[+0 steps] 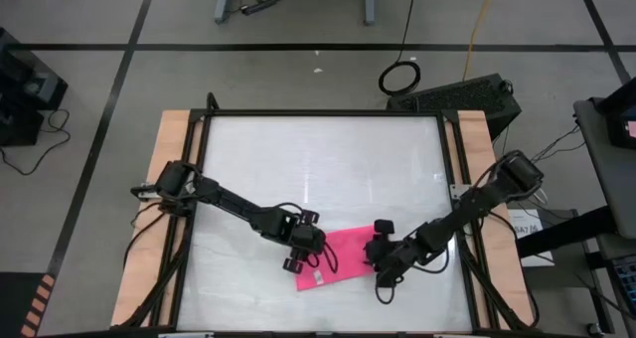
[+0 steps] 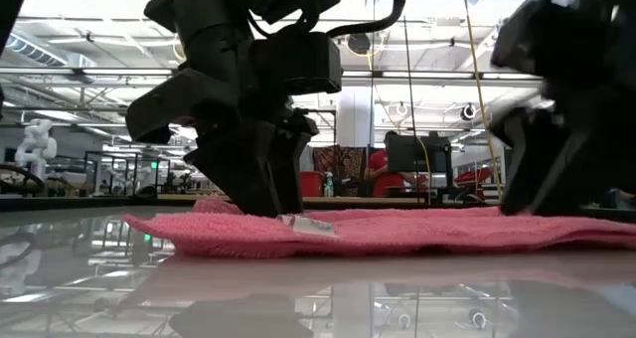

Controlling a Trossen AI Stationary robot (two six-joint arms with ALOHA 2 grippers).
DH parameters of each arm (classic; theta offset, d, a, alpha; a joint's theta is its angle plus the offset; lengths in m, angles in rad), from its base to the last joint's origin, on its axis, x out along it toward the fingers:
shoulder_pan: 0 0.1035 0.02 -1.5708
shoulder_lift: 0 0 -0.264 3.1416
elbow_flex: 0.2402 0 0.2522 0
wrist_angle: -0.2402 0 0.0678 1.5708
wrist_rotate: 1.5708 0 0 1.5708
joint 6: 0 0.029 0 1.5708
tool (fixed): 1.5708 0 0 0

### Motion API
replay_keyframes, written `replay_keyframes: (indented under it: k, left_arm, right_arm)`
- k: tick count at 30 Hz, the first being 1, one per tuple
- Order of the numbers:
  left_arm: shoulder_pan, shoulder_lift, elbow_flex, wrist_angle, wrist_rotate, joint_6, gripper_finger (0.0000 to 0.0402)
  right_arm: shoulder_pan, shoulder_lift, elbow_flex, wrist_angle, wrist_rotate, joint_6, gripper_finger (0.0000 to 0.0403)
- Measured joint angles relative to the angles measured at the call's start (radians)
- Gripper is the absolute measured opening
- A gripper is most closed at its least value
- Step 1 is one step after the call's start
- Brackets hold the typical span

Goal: Roll towel
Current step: Fold the pink towel

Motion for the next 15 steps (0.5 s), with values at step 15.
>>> replay_keyframes:
  k: [15]
  left_arm:
    - [0.001, -0.018, -0.003, -0.105, -0.058, -0.137, 0.0184]
  right_arm:
    - [-0.048, 0.001, -0.020, -0.153, -0.003, -0.154, 0.0169]
